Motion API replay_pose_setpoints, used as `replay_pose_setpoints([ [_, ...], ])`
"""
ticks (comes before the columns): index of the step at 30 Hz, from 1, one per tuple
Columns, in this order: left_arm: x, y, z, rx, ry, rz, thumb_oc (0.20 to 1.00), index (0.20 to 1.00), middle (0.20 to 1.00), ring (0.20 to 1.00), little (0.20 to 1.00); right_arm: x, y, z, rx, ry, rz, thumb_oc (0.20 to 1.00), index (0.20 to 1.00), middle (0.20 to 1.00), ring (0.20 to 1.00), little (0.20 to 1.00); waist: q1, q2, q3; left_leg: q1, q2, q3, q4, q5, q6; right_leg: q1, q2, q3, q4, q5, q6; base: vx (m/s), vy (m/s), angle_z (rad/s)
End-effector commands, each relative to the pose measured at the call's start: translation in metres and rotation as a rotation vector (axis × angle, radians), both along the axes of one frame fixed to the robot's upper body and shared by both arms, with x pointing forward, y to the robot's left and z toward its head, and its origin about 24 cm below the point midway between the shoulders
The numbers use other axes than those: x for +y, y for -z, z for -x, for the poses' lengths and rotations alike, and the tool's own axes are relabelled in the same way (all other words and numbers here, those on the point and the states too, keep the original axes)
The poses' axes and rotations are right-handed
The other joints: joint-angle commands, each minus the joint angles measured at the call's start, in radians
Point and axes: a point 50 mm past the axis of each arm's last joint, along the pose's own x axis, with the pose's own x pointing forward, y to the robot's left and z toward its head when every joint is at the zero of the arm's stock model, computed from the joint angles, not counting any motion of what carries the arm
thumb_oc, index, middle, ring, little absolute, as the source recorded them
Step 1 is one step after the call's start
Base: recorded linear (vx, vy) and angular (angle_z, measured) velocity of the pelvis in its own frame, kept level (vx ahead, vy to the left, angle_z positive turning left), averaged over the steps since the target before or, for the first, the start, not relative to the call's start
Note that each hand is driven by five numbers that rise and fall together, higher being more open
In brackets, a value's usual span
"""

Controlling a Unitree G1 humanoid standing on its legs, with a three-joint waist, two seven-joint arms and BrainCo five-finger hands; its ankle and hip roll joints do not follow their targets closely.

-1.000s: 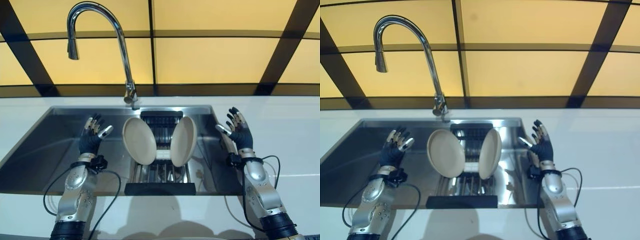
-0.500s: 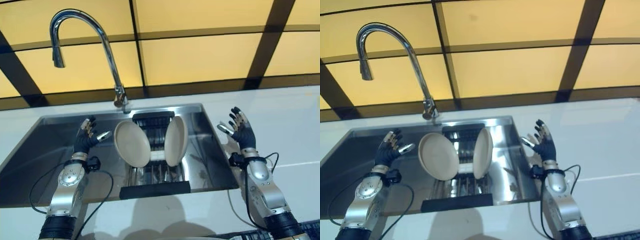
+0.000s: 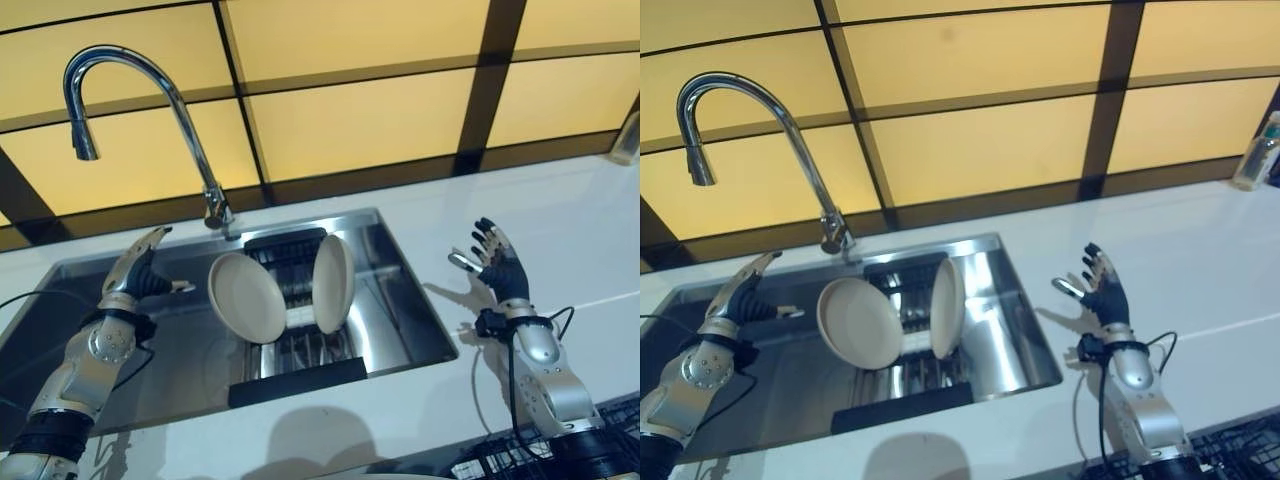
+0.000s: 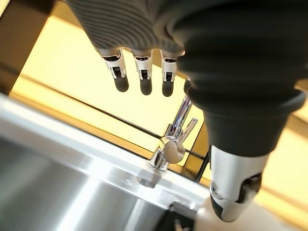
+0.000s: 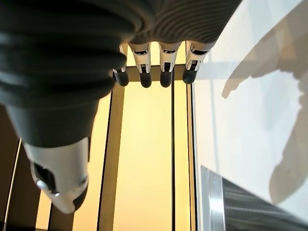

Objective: Pick up plates and place into dishwasher.

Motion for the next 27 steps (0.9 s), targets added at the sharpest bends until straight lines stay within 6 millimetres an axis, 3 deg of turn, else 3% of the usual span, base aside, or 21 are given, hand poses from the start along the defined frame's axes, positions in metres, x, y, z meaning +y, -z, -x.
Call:
replay_pose_setpoints([
  [1, 0.011, -0.035, -0.015, -0.093, 0.034, -0.231, 1.000, 1.000, 1.000, 1.000, 1.000, -0.005, -0.018, -0.004, -0.091, -0.019, -0.003, 1.000, 1.000, 1.000, 1.000, 1.000, -0.003, -0.030, -0.030, 0.010, -0.002, 0.064, 0.029, -0.121, -0.008, -0.055, -0.019, -0.036, 0.016, -0.026, 0.053, 0.03, 0.049, -0.05],
  [11, 0.002, -0.032, -0.018, -0.013, 0.229, -0.629, 1.000, 1.000, 1.000, 1.000, 1.000, -0.006, -0.015, -0.005, -0.072, -0.048, 0.019, 1.000, 1.000, 1.000, 1.000, 1.000, -0.022, -0.015, -0.025, 0.003, -0.007, 0.089, 0.032, -0.125, -0.007, -0.072, -0.028, -0.036, 0.022, -0.018, 0.062, 0.03, 0.052, -0.06],
  [20, -0.008, -0.007, -0.017, 0.017, 0.308, -0.692, 1.000, 1.000, 1.000, 1.000, 1.000, -0.006, -0.010, -0.007, -0.032, -0.060, 0.057, 1.000, 1.000, 1.000, 1.000, 1.000, -0.037, -0.008, -0.005, 0.004, -0.014, 0.095, 0.028, -0.125, 0.000, -0.083, -0.038, -0.026, 0.026, -0.013, 0.072, 0.06, 0.075, -0.01],
  [27, -0.006, 0.008, -0.014, 0.010, 0.262, -0.690, 1.000, 1.000, 1.000, 1.000, 1.000, -0.008, -0.010, -0.008, -0.024, -0.064, 0.085, 1.000, 1.000, 1.000, 1.000, 1.000, -0.047, -0.007, 0.025, -0.009, -0.017, 0.095, 0.026, -0.119, 0.006, -0.105, -0.042, -0.012, 0.035, -0.008, 0.077, 0.03, 0.081, -0.08],
])
